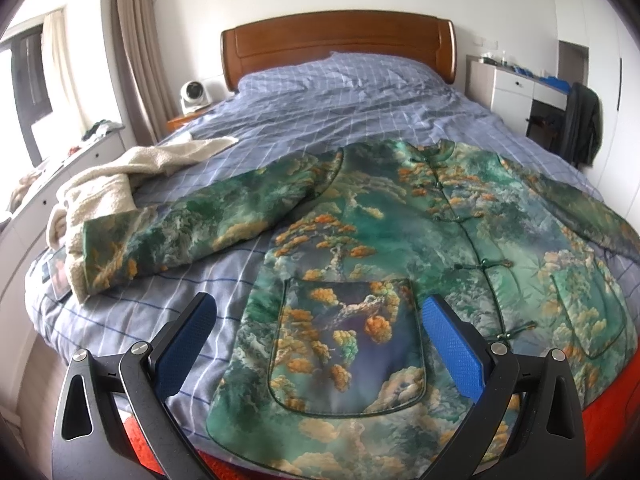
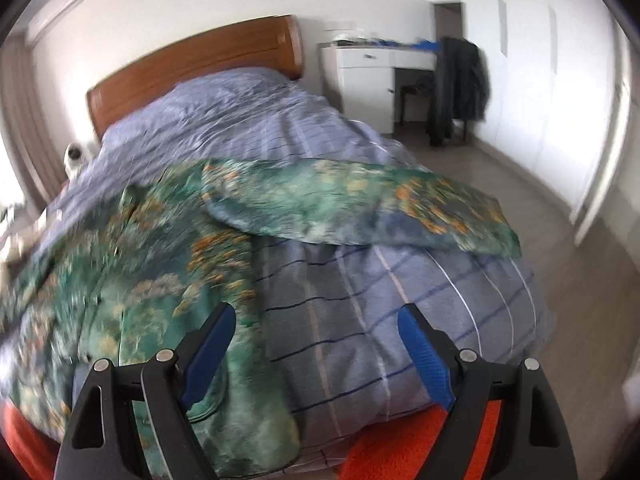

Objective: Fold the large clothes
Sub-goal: 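Grasp a sleeve cuff with the right gripper and fold it across the jacket front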

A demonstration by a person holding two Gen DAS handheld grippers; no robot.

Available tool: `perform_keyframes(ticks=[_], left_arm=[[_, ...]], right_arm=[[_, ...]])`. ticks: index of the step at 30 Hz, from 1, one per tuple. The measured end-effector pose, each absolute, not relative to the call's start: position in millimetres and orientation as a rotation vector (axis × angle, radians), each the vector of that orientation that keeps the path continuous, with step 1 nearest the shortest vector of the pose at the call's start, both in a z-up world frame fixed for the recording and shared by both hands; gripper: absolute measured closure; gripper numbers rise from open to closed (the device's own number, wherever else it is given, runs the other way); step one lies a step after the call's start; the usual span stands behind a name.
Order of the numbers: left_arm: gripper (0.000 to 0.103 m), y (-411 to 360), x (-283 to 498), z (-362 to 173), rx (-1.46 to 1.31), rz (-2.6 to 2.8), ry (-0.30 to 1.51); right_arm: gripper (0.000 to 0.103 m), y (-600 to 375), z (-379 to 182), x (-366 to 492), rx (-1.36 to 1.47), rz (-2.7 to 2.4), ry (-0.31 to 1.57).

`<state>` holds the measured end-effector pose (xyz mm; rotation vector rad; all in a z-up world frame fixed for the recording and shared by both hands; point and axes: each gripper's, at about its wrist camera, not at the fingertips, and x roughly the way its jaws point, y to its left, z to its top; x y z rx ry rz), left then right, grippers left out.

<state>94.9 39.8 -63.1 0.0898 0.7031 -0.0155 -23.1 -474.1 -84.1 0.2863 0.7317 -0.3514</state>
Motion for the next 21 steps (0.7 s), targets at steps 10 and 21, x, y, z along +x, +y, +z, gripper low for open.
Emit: perform_keyframes(ticks=[10, 21], left_arm=[[0.001, 21, 94, -56, 0.138, -0.037, 0.697], [0.001, 18, 93, -60, 0.164, -0.004, 0.726]], right_arm=[[0.018, -601, -137, -36, 0.853, -0.408, 0.580], [0.090, -676, -167, 18, 0.994, -0.567, 0.459]])
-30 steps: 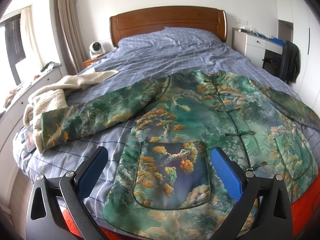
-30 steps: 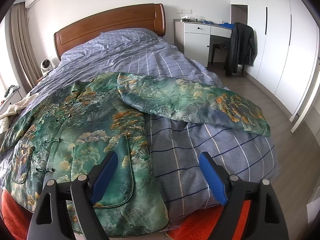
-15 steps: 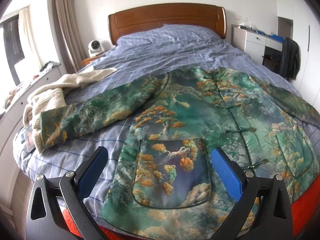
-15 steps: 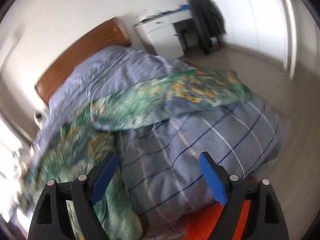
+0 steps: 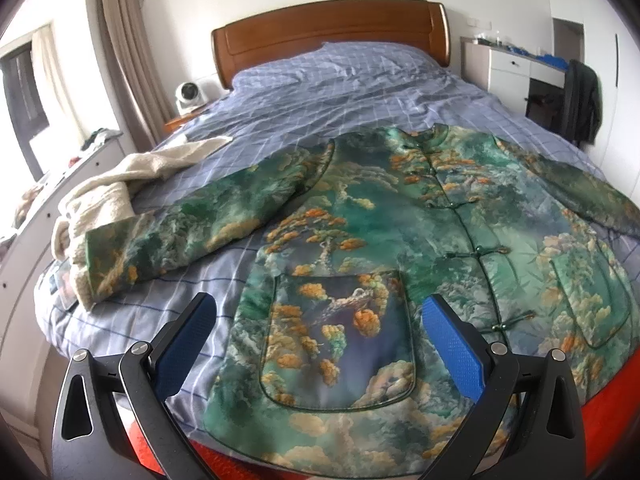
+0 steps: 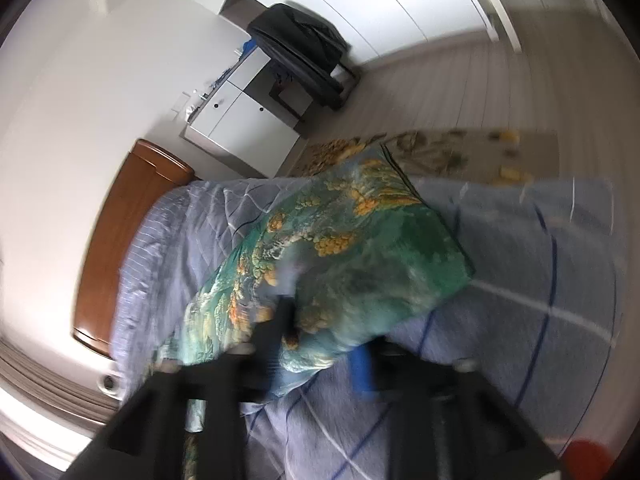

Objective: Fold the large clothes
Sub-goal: 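Grasp a sleeve cuff with the right gripper and fold it across the jacket front, then grasp the other sleeve cuff with the left gripper and fold it across the front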

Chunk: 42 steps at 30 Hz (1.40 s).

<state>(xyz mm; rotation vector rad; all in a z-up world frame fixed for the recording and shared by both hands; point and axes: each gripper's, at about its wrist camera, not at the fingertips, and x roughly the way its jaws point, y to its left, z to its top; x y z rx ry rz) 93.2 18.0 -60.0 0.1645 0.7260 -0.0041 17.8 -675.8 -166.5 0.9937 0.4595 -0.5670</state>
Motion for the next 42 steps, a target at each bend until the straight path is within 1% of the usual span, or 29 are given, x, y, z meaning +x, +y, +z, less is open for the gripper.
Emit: perform_keyframes(ticks=[3, 4, 8, 11, 13, 17, 21, 25, 26, 29, 32, 33, 34, 35, 36, 39, 42], left_arm=[[0.001, 22, 90, -63, 0.158, 0.007, 0.726], [0.001, 23, 91, -65, 0.148, 0.007, 0.735], [0.001, 25, 96, -77, 0.114, -0.007, 0.776], [0.001, 23, 90, -73, 0.122, -0.014, 0.747], [0.001, 24, 86, -69, 0.130, -0.008, 0.723], [0.001, 39, 80, -69, 0.113, 0.017, 0.725], [0.001, 58, 76, -77, 0.077, 0.053, 0.758], [0.001, 72, 69, -83, 0.055, 0.086, 0.778], [0.001, 74, 68, -84, 0.054, 0.091, 0.780], [0.001, 78, 66, -88, 0.051, 0.102, 0.793], [0.001, 76, 70, -93, 0.047, 0.093, 0.810], [0.001, 75, 71, -93, 0.045, 0.087, 0.812], [0.001, 73, 73, -93, 0.041, 0.077, 0.812], [0.001, 71, 76, -92, 0.035, 0.067, 0.812], [0.001, 69, 79, -91, 0.024, 0.050, 0.811], [0.001, 63, 91, -83, -0.040, -0.037, 0.810], [0.001, 47, 115, -75, -0.151, -0.229, 0.845]], right_arm=[[0.093, -645, -120, 33, 0.785, -0.514, 0.458], [0.093, -624, -95, 41, 0.683, -0.458, 0.450], [0.093, -540, -23, 67, 0.428, -0.242, 0.430], [0.093, -478, 7, 85, 0.297, -0.107, 0.422], [0.094, -440, 14, 99, 0.241, -0.029, 0.436], [0.094, -362, -1, 132, 0.121, 0.106, 0.509], [0.094, -300, -41, 157, 0.042, 0.208, 0.616], [0.094, -260, -97, 167, -0.047, 0.245, 0.738], [0.094, -258, -109, 158, -0.056, 0.250, 0.765], [0.093, -244, -136, 153, -0.082, 0.252, 0.824], [0.087, -243, -144, 138, -0.130, 0.247, 0.845], [0.076, -242, -145, 135, -0.146, 0.249, 0.851], [0.069, -240, -146, 131, -0.154, 0.266, 0.859], [0.054, -236, -148, 130, -0.153, 0.283, 0.864], [0.049, -234, -148, 124, -0.147, 0.307, 0.863], [0.049, -237, -140, 101, -0.147, 0.309, 0.836], [0.049, -249, -133, 75, -0.070, 0.311, 0.821]])
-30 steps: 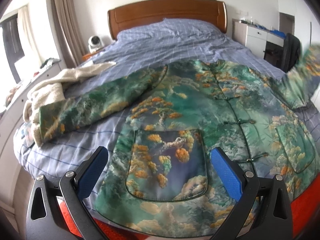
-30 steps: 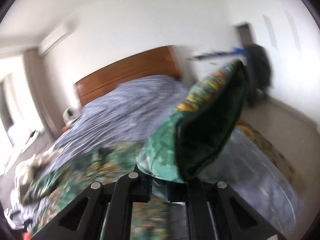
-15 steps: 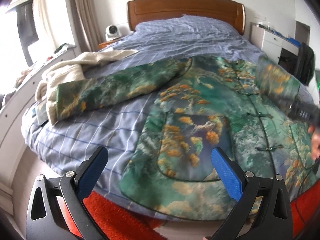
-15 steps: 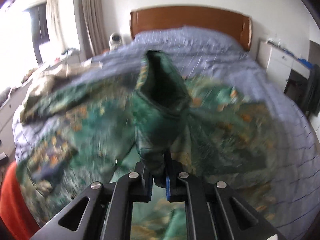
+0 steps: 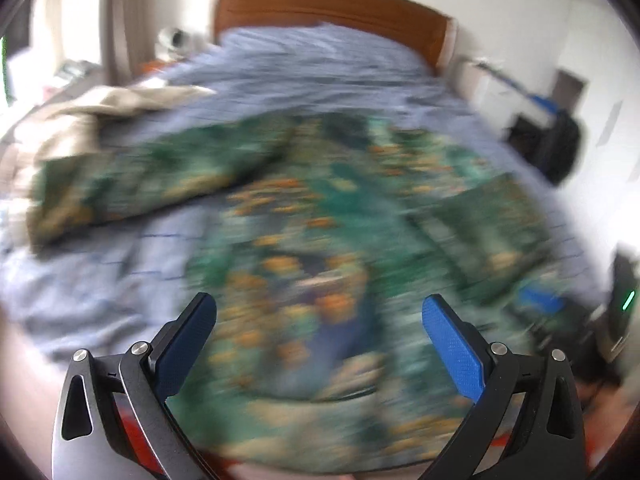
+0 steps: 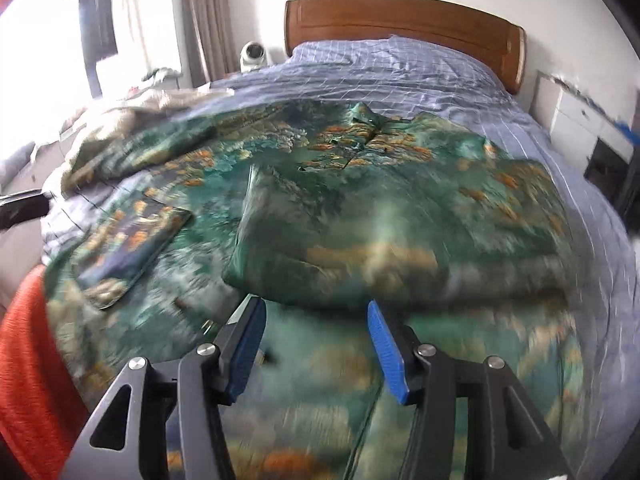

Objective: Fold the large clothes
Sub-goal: 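Grasp the other sleeve cuff with the left gripper and fold it across the front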

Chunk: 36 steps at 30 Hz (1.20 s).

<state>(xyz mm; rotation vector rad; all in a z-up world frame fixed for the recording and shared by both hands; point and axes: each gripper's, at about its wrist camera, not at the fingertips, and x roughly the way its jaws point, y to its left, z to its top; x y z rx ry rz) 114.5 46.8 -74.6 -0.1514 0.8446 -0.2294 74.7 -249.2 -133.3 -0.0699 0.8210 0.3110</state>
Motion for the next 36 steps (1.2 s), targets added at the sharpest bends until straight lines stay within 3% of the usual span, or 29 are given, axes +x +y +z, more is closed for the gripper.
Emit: perform_keyframes(ticks=[5, 7, 9, 11, 13, 15, 22, 25, 31, 36], left_arm=[[0.003, -15, 177, -88, -0.216, -0.508, 0.967], [0.015, -42, 199, -105, -0.195, -0.537, 1.025], [0.034, -72, 218, -126, -0.160, -0.562, 1.127], [0.044, -96, 226, -145, -0.111, -0.559, 1.195], [0.078, -107, 229, -154, -0.064, -0.519, 1.211], [0.094, -109, 231, -151, -0.073, -0.501, 1.223], [0.095, -89, 269, -60, -0.045, -0.506, 0.989], [0.095, -75, 301, -48, -0.038, -0.469, 0.911], [0.095, -41, 351, -115, -0.069, -0.353, 0.982], [0.094, -28, 345, -145, -0.105, -0.335, 0.995]], right_arm=[[0.049, -281, -130, 38, 0.047, 0.273, 0.826], [0.049, -295, -126, 25, 0.084, 0.250, 0.819], [0.049, -304, -122, 17, 0.106, 0.232, 0.807], [0.049, -314, -117, 9, 0.123, 0.211, 0.790], [0.049, -321, -114, 3, 0.135, 0.194, 0.774], [0.049, -327, -112, -1, 0.144, 0.181, 0.757], [0.049, -349, -102, 6, 0.159, 0.142, 0.727], [0.049, -358, -90, 22, 0.149, 0.134, 0.703], [0.049, -385, -67, 106, 0.087, 0.118, 0.668], [0.049, -414, -70, 213, 0.098, 0.099, 0.736]])
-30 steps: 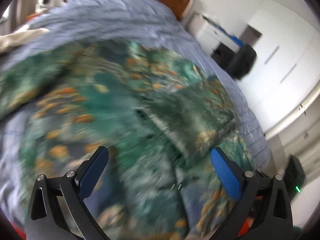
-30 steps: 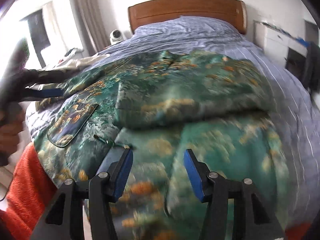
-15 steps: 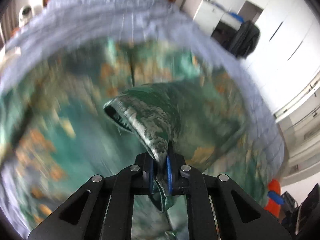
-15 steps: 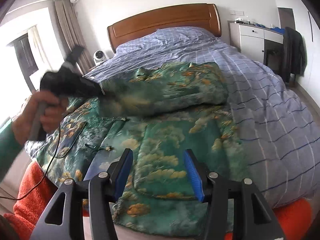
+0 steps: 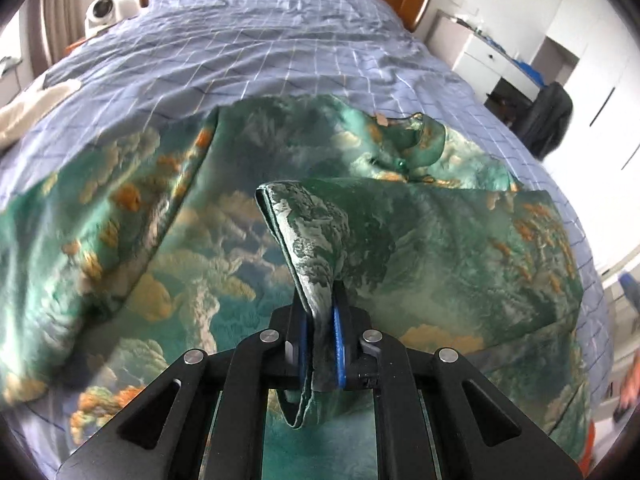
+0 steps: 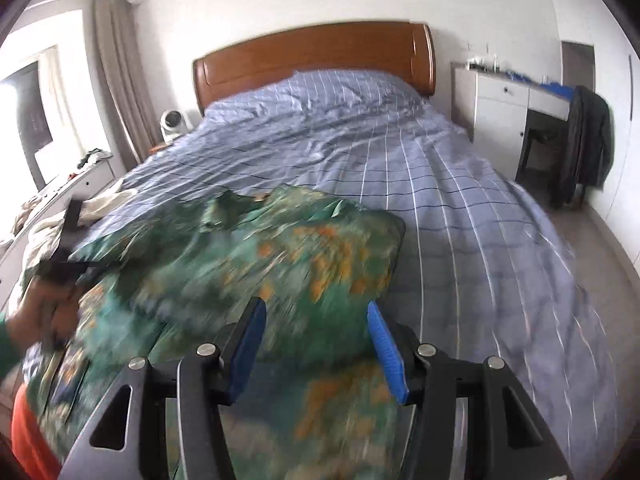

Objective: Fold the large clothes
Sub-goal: 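Grasp the other sleeve cuff with the left gripper and fold it across the front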

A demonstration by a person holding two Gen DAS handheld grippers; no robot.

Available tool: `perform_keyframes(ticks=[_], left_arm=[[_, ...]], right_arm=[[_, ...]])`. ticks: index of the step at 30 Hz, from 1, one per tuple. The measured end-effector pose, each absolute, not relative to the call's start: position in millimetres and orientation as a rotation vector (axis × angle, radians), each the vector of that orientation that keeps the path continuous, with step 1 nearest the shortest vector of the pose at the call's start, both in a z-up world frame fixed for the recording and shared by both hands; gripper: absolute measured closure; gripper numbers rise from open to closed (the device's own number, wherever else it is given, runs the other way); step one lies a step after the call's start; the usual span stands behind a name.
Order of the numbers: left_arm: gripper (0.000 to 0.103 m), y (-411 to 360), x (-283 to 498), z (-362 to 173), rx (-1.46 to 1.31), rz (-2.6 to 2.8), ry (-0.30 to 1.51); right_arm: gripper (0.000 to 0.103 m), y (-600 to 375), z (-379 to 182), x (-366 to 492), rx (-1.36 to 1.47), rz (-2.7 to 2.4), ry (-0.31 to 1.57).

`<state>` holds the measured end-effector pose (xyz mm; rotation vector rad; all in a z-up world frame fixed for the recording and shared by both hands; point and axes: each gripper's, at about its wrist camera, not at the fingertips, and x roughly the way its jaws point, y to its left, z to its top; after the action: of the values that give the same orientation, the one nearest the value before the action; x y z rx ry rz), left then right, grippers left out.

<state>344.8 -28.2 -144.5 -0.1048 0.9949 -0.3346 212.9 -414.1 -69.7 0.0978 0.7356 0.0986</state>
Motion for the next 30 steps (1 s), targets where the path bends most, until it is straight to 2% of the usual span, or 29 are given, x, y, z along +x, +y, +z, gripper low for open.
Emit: perform_keyframes(ticks=[5, 10, 12, 16, 24, 30], left_arm=[[0.091, -32, 348, -162, -0.082, -0.315, 0.989], [0.089, -33, 349, -176, -0.068, -0.309, 0.989], [0.089, -34, 350, -177, -0.058, -0.307, 0.991], [0.088, -35, 348, -180, -0.048, -0.310, 0.977], [0.088, -39, 346, -183, -0.019, -0.297, 0.957], [0.087, -46, 345, -185, 0.031, -0.273, 0.944]], right_arm=[[0.049, -417, -105, 314, 0.155, 0.155, 0.840], [0.049, -412, -179, 373, 0.160, 0.138, 1.001], [0.049, -408, -191, 373, 0.132, 0.139, 1.007], [0.049, -403, -180, 360, 0.093, 0.118, 1.010], [0.049, -384, -163, 282, 0.033, 0.218, 1.047], [0.049, -378, -187, 290, 0.014, 0.199, 1.107]])
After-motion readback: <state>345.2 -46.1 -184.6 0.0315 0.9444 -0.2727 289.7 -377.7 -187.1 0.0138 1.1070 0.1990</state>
